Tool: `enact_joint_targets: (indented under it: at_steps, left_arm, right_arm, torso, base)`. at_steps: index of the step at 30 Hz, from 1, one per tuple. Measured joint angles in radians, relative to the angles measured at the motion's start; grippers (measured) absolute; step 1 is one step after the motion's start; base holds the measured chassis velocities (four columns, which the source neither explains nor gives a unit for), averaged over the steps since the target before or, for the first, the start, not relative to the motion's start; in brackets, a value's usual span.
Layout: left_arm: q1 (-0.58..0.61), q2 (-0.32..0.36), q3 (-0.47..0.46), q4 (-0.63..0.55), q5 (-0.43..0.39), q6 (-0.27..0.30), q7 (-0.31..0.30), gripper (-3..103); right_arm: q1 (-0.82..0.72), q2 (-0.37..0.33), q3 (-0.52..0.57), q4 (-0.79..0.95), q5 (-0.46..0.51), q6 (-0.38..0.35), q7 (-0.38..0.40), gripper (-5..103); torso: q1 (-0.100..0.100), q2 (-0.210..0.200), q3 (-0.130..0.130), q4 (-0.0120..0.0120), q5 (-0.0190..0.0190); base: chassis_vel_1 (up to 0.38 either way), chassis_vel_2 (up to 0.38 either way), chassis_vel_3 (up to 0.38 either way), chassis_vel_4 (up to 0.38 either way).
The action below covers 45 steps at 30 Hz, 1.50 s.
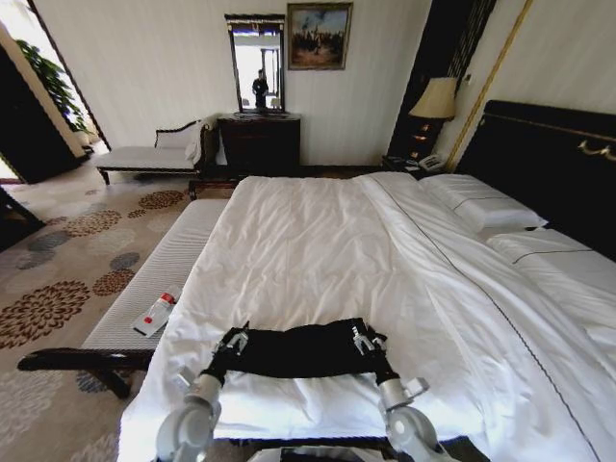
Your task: Fold the clothes on the bed.
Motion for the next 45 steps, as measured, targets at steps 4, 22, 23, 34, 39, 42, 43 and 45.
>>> enact_joint_targets:
  at_steps: [4, 22, 23, 34, 39, 42, 43, 45]
  left_arm:
    - [0.027, -0.009, 0.004, 0.058, 0.061, -0.022, 0.006, 100]
    - [0.126, 0.021, -0.177, -0.357, -0.196, 0.017, -0.048, 100]
    - [0.124, 0.024, -0.192, -0.380, -0.210, 0.021, -0.052, 100]
    - [0.141, 0.035, -0.279, -0.461, -0.276, 0.038, -0.055, 100]
    - [0.139, 0.036, -0.286, -0.472, -0.283, 0.042, -0.055, 100]
    - [0.141, 0.034, -0.281, -0.473, -0.279, 0.044, -0.056, 100]
    - [0.142, 0.033, -0.280, -0.473, -0.277, 0.045, -0.057, 100]
    - [0.143, 0.033, -0.279, -0.473, -0.276, 0.045, -0.057, 100]
  right_arm:
    - [-0.032, -0.015, 0.002, -0.021, -0.068, -0.019, 0.048, 100]
    - [-0.253, -0.097, 0.128, 0.274, 0.112, -0.090, 0.276, 100]
    - [-0.251, -0.098, 0.120, 0.271, 0.131, -0.106, 0.288, 100]
    - [-0.201, -0.084, 0.093, 0.212, 0.240, -0.160, 0.245, 100]
    - [-0.186, -0.078, 0.082, 0.193, 0.274, -0.160, 0.174, 100]
    - [-0.151, -0.080, 0.064, 0.160, 0.300, -0.172, 0.062, 100]
    - [-0.144, -0.082, 0.061, 0.152, 0.301, -0.177, 0.049, 100]
    - [-0.132, -0.087, 0.055, 0.140, 0.301, -0.184, 0.033, 100]
  torso:
    - [0.000, 0.000, 0.000, 0.0000, 0.0001]
    - [0.000, 0.000, 0.000, 0.0000, -0.0002]
    - [0.000, 0.000, 0.000, -0.0002, 0.0000]
    - [0.000, 0.000, 0.000, 0.0000, -0.0001]
    - [0.000, 0.000, 0.000, 0.0000, -0.0001]
    - [0.000, 0.000, 0.000, 0.0001, 0.0000]
    - [0.000, 0.000, 0.000, 0.0001, 0.0000]
    - [0.000, 0.000, 0.000, 0.0000, 0.0000]
  base:
    - [0.000, 0.000, 0.000, 0.000]
    - [0.000, 0.000, 0.000, 0.000]
    - [0.000, 0.000, 0.000, 0.000]
    - [0.000, 0.000, 0.000, 0.000]
    - [0.000, 0.000, 0.000, 0.000]
    - [0.000, 0.000, 0.000, 0.000]
    - [0.000, 0.000, 0.000, 0.000]
    - [0.000, 0.000, 0.000, 0.000]
